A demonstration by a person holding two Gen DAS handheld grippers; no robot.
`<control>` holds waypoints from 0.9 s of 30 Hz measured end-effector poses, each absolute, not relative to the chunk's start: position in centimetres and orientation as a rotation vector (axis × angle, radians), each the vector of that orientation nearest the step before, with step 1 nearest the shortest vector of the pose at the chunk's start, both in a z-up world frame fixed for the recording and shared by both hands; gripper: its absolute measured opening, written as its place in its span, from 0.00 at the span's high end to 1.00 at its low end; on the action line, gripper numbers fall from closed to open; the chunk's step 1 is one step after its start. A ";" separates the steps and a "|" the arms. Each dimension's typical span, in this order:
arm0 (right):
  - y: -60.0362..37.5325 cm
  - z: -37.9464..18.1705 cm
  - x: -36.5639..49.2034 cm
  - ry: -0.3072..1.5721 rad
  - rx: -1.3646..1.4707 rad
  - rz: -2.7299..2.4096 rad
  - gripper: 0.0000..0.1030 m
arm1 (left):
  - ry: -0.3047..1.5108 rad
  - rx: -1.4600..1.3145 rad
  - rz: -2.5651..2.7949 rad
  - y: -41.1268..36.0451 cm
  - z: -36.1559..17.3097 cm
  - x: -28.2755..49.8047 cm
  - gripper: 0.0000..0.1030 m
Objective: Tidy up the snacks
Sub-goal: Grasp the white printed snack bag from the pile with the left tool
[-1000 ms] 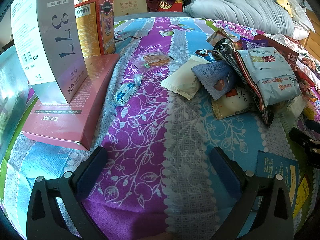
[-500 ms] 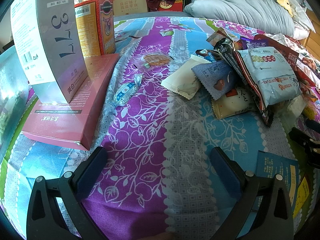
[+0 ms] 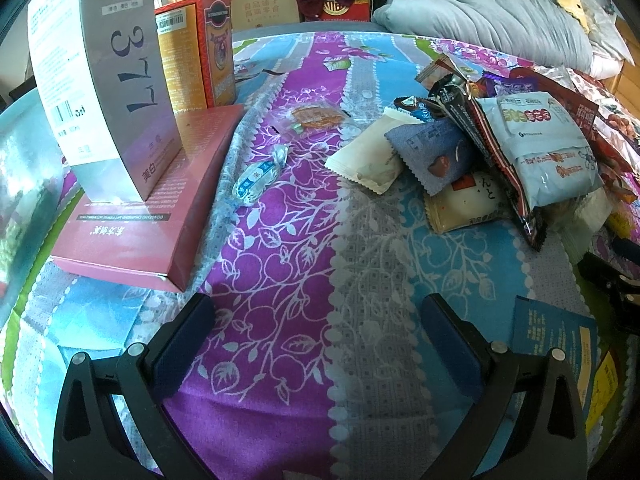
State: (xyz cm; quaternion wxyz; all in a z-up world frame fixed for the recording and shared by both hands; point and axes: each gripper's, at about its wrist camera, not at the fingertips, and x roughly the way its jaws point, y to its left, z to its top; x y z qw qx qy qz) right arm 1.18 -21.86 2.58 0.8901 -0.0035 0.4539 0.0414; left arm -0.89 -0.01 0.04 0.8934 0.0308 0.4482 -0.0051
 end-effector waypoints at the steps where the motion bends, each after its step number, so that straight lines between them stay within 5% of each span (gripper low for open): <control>1: -22.1 2.7 1.6 0.965 -0.005 0.114 0.00 | 0.936 0.063 -0.010 0.0 0.1 -0.8 0.00; 11: -23.7 2.9 0.2 0.963 0.097 0.210 0.00 | 0.915 -0.195 -0.218 -3.6 7.4 0.7 0.02; 24: -23.6 3.0 0.2 0.964 0.085 0.209 0.00 | 0.997 -0.019 -0.268 -11.9 6.0 6.1 0.02; 27: -23.7 2.9 0.4 0.967 0.072 0.205 0.00 | 0.991 0.032 -0.259 -11.5 6.1 6.3 0.18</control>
